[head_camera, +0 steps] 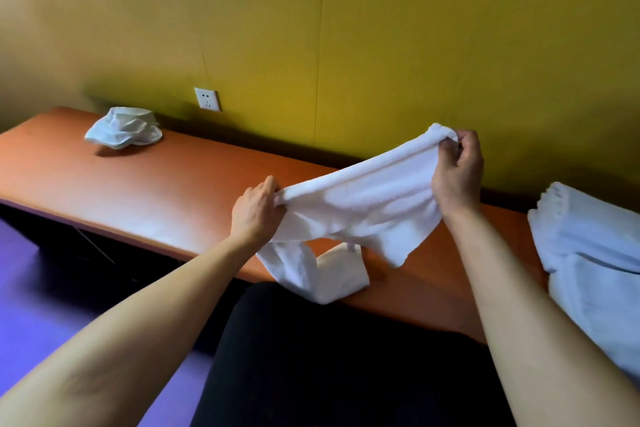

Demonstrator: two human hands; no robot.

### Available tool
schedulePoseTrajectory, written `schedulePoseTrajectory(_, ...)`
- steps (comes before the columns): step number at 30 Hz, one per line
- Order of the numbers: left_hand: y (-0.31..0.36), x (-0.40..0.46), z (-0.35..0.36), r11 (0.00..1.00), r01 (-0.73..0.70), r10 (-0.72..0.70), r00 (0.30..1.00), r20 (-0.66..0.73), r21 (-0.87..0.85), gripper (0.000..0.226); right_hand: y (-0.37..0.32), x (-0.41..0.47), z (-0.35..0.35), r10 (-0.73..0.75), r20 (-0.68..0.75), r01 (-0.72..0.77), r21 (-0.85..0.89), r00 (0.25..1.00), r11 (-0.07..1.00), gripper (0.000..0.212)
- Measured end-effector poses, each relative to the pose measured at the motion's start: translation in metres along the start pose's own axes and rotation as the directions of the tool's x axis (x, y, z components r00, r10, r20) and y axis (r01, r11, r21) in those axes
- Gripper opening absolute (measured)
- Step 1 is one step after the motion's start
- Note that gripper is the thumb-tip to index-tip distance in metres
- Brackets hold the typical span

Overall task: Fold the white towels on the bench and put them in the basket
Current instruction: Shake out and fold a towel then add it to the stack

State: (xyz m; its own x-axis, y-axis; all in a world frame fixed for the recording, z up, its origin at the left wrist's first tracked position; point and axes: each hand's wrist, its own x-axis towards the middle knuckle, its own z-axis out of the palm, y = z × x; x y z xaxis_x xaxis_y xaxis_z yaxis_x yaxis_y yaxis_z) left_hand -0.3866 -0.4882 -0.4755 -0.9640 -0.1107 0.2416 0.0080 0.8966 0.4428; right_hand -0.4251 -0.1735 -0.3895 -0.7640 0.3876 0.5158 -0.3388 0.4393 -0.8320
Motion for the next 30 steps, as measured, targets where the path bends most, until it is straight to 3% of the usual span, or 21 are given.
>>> schedulePoseTrajectory(4, 0.026, 0.015, -0.031, 0.976, 0.189, -0.195, 0.979, -0.056, -0.104, 0.014, -0.009, 0.007, -0.029, 0.025, -0.096, -0.023, 0.024, 0.995, 0.999, 0.023)
schedulePoseTrajectory(9, 0.046, 0.033, -0.092, 0.985, 0.070, -0.107, 0.966, -0.237, -0.159, 0.041, -0.039, 0.028, -0.067, 0.004, -0.227, 0.006, 0.042, 0.974, 0.999, 0.021)
schedulePoseTrajectory(12, 0.042, 0.028, -0.105, 0.998, -0.032, 0.025, 0.994, -0.110, -0.057, 0.034, -0.058, 0.037, -0.083, 0.029, -0.320, 0.003, 0.097, 0.947, 0.995, 0.020)
schedulePoseTrajectory(14, 0.021, 0.018, -0.099, 1.000, 0.002, -0.002, 1.000, -0.012, 0.022, 0.029, -0.064, 0.037, -0.091, 0.059, -0.336, -0.018, 0.125, 0.940, 0.992, 0.019)
schedulePoseTrajectory(17, -0.018, -0.002, -0.089, 0.993, 0.108, -0.103, 0.990, -0.097, 0.038, 0.011, -0.068, 0.022, -0.104, 0.082, -0.348, -0.027, 0.160, 0.934, 0.987, 0.024)
schedulePoseTrajectory(21, -0.052, -0.028, -0.104, 0.924, 0.361, -0.381, 0.885, -0.268, -0.125, 0.022, -0.077, 0.001, -0.128, 0.040, -0.423, 0.054, 0.208, 0.905, 0.977, 0.017)
schedulePoseTrajectory(23, -0.055, -0.031, -0.121, 0.890, 0.377, -0.450, 0.819, -0.355, -0.258, 0.021, -0.081, 0.002, -0.141, -0.001, -0.455, 0.112, 0.217, 0.891, 0.970, 0.013)
schedulePoseTrajectory(26, -0.040, -0.030, -0.156, 0.885, 0.351, -0.464, 0.720, -0.516, -0.306, 0.018, -0.084, 0.005, -0.157, -0.044, -0.532, 0.188, 0.220, 0.846, 0.957, 0.015)
schedulePoseTrajectory(30, -0.014, -0.010, -0.197, 0.955, 0.181, -0.296, 0.642, -0.707, -0.236, 0.024, -0.084, 0.015, -0.170, 0.014, -0.613, 0.157, 0.225, 0.790, 0.962, 0.017)
